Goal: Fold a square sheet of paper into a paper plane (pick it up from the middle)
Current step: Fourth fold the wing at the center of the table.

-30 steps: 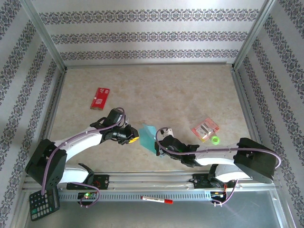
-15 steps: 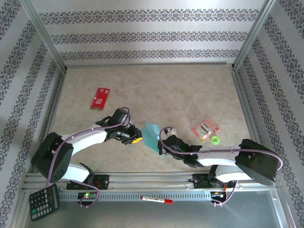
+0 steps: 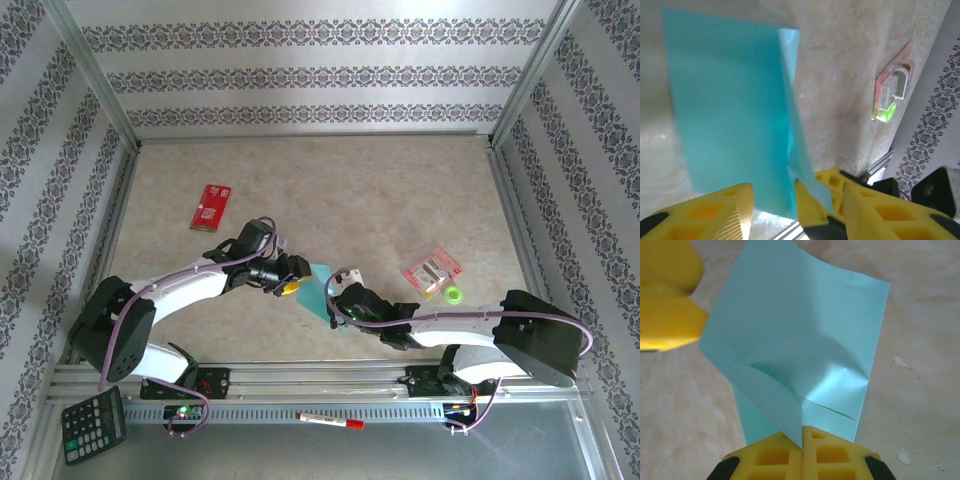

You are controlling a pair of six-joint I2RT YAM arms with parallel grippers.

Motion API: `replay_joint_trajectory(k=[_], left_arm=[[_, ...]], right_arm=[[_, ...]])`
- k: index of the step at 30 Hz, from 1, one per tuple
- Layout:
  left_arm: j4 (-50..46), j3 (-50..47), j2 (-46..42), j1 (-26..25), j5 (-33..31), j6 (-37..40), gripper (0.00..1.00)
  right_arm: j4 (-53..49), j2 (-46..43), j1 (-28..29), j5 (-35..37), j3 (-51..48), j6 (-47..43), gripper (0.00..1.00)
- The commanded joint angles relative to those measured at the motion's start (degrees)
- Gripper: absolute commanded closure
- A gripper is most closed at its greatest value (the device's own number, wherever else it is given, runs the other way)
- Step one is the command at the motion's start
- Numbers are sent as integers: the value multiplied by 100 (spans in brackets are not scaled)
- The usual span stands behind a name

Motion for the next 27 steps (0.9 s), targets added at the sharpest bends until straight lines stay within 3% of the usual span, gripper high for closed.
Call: replay_joint_trajectory(k=[1, 7, 14, 18, 27], left_arm=[[-243, 222, 66, 178, -94, 163, 50], [-744, 491, 66, 483, -146, 796, 39], [-442, 798, 835, 492, 127, 880, 39], [-465, 987, 1176, 490, 189, 985, 46], [-596, 1143, 1623, 540, 329, 1112, 78]], right_arm=[[-118, 62, 57, 97, 102, -311, 100], [-74, -165, 55, -46, -13, -842, 100], [-77, -146, -14, -157, 43, -1052, 100], [-74, -92, -16, -158, 78, -1056, 100], [-78, -51, -15, -116, 55, -1157, 100]])
